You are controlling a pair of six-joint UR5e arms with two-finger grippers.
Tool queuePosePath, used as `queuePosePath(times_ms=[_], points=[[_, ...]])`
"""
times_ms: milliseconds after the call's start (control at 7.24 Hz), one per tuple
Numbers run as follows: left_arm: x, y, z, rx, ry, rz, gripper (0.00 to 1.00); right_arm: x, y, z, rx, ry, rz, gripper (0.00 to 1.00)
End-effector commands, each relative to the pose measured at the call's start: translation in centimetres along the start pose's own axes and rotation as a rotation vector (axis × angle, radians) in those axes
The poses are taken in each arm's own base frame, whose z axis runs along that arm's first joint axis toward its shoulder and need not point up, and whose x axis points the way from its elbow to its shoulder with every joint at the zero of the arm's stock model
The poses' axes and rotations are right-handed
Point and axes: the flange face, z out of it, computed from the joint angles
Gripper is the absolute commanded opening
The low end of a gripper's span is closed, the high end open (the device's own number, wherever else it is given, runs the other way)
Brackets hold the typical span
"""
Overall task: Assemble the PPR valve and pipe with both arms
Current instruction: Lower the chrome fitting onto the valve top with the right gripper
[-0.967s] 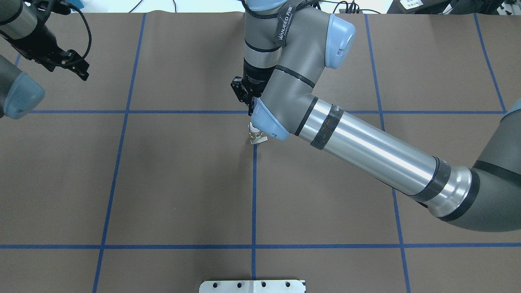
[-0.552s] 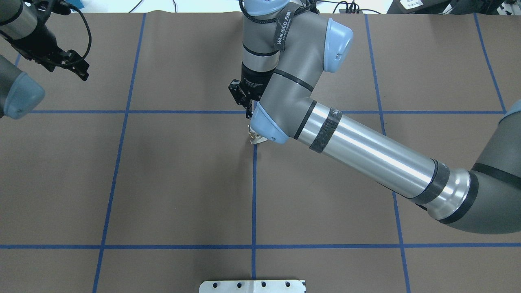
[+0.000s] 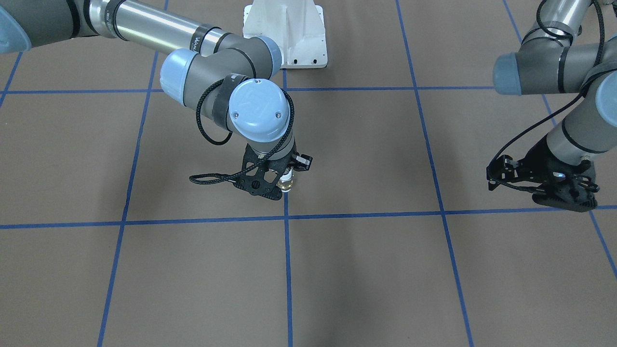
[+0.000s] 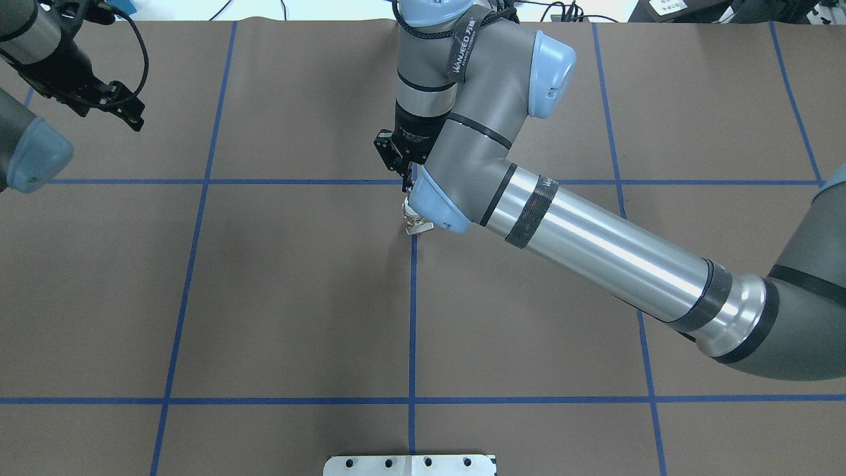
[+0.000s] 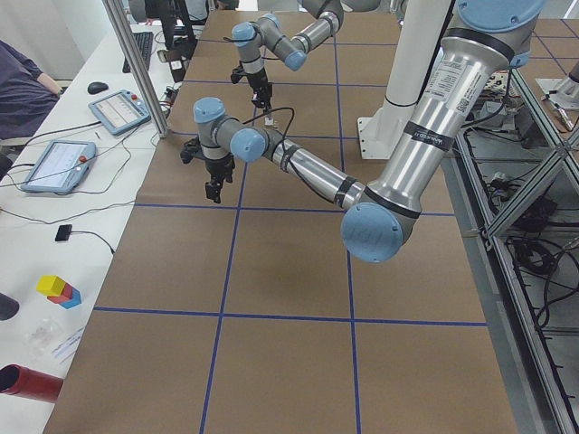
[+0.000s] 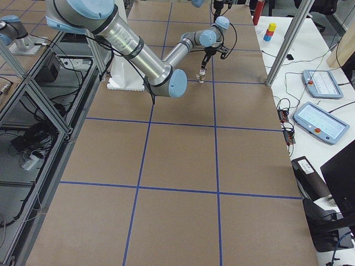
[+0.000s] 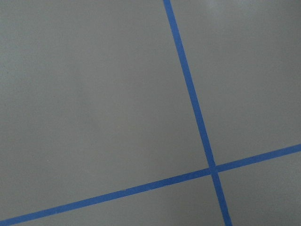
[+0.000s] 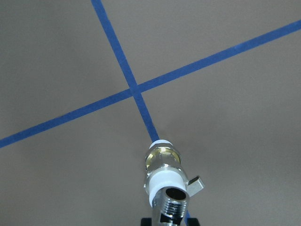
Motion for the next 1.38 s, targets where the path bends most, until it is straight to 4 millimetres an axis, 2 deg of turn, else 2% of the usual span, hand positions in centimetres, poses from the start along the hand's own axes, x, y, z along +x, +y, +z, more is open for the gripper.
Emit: queuePosePath(times_ms=[0, 276, 691, 1243], points=[[0.0, 0.0, 0.0, 0.0, 0.0, 0.0, 1.0, 0.0, 0.0, -0.2, 0.001, -0.003, -0.002, 0.0], [-0.1, 0.0, 0.1, -0.001, -0.001, -0.001, 1.0, 0.0, 0.0, -0.2, 0.001, -0.002, 0.001, 0.0], [0.0, 0.0, 0.0, 0.0, 0.0, -0.004, 1.0, 0.7, -0.4, 1.0, 0.0, -0.01, -0.011, 0.0], [-0.1, 0.0, 0.1, -0.002, -0.001, -0.005, 1.0, 0.6, -0.1, 1.0, -0.001, -0.013, -0.016, 0.0]])
